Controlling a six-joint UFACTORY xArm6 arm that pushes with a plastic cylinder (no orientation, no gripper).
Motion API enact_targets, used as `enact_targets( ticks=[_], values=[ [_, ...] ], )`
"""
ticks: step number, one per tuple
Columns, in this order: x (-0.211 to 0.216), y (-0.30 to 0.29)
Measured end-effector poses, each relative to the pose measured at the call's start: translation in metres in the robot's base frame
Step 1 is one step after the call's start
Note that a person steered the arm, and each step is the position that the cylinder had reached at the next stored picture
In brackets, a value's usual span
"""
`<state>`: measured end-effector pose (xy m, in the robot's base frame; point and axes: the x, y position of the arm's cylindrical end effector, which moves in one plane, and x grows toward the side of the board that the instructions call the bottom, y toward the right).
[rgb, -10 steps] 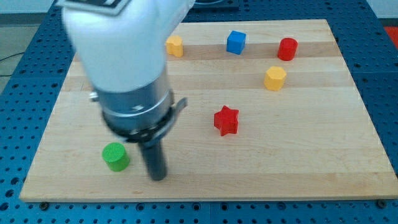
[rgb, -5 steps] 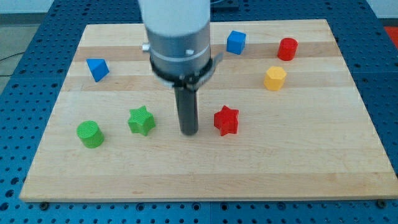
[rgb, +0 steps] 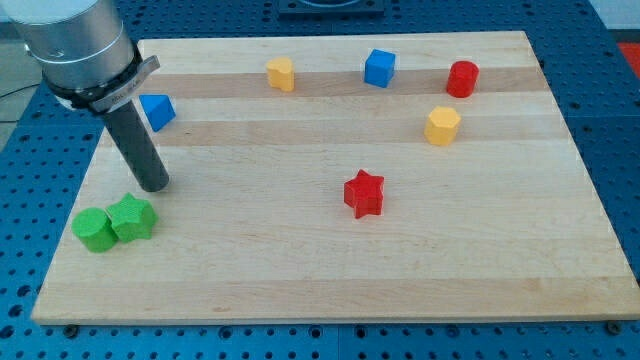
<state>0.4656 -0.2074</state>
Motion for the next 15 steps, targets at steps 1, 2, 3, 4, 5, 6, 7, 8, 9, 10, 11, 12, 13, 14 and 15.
enact_targets(
  ticks=[1, 2, 3, 4, 5, 6, 7, 8, 9, 10, 11, 12, 13, 14, 15],
  values=[
    [0.000, 0.030],
    [0.000, 0.033],
    [0.001, 0.092],
    [0.001, 0.097],
    [0.000, 0.097],
    [0.000, 0.097],
    [-0.001, 0.115],
    [-0.038, 0.185],
    [-0.085, 0.237],
    [-0.126, 0.302],
    [-0.169, 0.308],
    [-0.180, 0.320],
    [-0.206, 0.310],
    [-0.207, 0.277],
    [-0.172, 0.212]
  ],
)
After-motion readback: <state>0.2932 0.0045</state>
